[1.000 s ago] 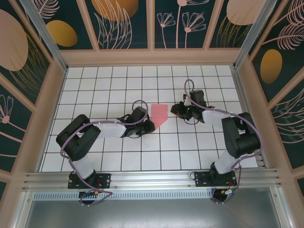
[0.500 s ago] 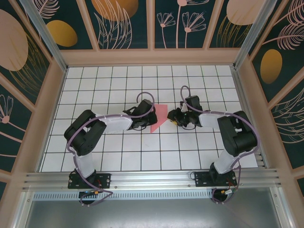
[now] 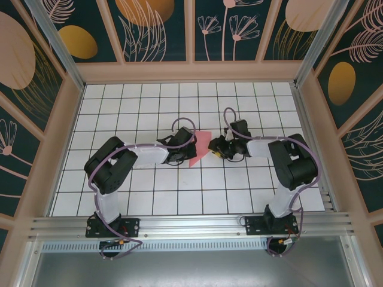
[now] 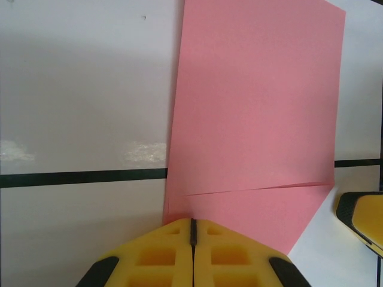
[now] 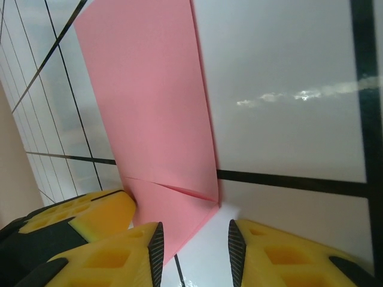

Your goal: Fold a paper plane with a square sheet of paper (pick it up from the middle)

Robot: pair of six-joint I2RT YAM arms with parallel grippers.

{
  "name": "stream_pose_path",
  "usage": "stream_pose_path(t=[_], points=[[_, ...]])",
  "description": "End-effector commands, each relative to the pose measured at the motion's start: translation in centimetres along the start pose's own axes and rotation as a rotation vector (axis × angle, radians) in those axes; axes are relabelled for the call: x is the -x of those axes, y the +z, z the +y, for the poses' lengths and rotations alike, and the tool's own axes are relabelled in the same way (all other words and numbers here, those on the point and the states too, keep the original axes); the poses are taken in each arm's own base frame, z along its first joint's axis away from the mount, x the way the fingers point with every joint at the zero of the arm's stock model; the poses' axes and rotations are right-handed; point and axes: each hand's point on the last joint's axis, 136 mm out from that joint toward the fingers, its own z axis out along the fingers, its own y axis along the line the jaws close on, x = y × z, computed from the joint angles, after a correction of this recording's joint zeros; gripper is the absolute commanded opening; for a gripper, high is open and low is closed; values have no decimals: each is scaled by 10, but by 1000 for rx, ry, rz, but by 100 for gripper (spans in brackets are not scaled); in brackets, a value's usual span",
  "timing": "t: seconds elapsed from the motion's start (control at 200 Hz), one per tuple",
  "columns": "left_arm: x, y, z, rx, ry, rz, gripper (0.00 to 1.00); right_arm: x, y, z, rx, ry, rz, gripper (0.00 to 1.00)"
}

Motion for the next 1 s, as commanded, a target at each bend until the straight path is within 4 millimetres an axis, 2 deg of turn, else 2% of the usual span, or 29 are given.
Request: stream_pose_path(t=[0.0,0.235,0.59,0.871,0.996], points=[[-5,5,12,41,-3,13,9,4,6,12,37,-19,7,37],[-9,5,14,34,-7,21,10,5,9,14,49,-12,13,35],[-11,7,14,33,-5,31,10,5,6,28,110,-11,12,31],[-11,6,16,36,-11,27,11,22,-7,-5,-111,79,-91,31],[-12,6,15,33,-7,32,11,22,-4,-8,-119,94,-79,31]])
